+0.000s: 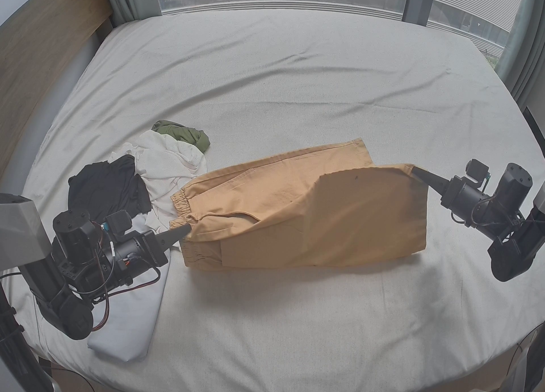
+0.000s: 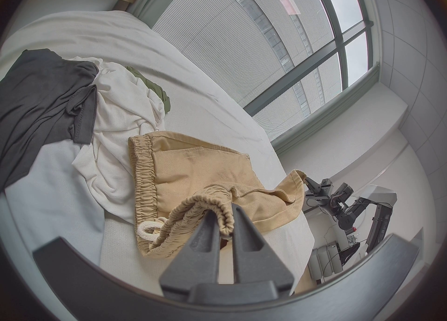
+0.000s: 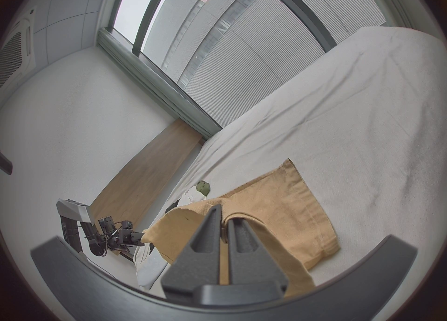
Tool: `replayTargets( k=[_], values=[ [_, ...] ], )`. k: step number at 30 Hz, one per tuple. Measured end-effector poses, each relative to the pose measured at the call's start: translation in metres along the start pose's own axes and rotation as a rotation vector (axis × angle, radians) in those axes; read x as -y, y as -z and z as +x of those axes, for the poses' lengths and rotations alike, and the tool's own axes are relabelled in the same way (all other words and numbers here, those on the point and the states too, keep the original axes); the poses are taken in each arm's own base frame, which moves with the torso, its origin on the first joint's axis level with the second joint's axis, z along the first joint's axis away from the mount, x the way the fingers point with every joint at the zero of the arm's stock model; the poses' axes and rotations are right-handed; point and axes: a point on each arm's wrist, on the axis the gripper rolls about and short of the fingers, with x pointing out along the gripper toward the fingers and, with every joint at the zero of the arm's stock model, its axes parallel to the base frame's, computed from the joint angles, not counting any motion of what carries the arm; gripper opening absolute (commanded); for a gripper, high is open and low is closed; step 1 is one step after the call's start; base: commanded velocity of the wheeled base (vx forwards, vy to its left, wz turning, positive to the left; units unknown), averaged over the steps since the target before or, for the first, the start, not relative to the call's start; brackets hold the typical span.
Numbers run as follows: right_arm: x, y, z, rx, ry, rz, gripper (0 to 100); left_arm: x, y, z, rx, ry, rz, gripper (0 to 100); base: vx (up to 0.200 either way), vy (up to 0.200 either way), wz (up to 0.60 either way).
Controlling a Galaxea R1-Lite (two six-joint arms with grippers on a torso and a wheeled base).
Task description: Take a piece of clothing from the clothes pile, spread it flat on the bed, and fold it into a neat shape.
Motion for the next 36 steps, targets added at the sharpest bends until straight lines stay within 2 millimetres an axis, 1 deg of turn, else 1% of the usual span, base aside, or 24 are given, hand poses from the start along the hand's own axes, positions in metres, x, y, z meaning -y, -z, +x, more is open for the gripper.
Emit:
replayTargets(
  k=[5,12,18,26,30,36],
  values=[
    [0.003,-0.01,0.01,0.023,-0.014,-0.009,0,0.0,-0.004,0.003,0.032,-0.022,-0.015,0,0.0,0.0,0.0],
    [0.011,-0.017,0.022,0.03,-0.016,-0.012,0,0.0,-0.007,0.006,0.059,-0.029,-0.033,0,0.0,0.0,0.0],
    [0.019,-0.021,0.035,0.043,-0.031,-0.026,0,-0.003,-0.007,0.01,0.066,-0.046,-0.037,0,0.0,0.0,0.0],
    [0.029,-0.018,0.05,0.017,-0.025,-0.003,0,-0.01,-0.005,0.018,0.088,-0.088,-0.054,0,0.0,0.0,0.0],
    [0.033,-0.018,0.057,0.019,-0.032,-0.007,0,-0.013,-0.008,0.022,0.114,-0.102,-0.091,0,0.0,0.0,0.0],
    [0.042,-0.014,0.067,0.013,-0.034,-0.003,0,-0.016,-0.012,0.028,0.154,-0.124,-0.096,0,0.0,0.0,0.0]
  ],
)
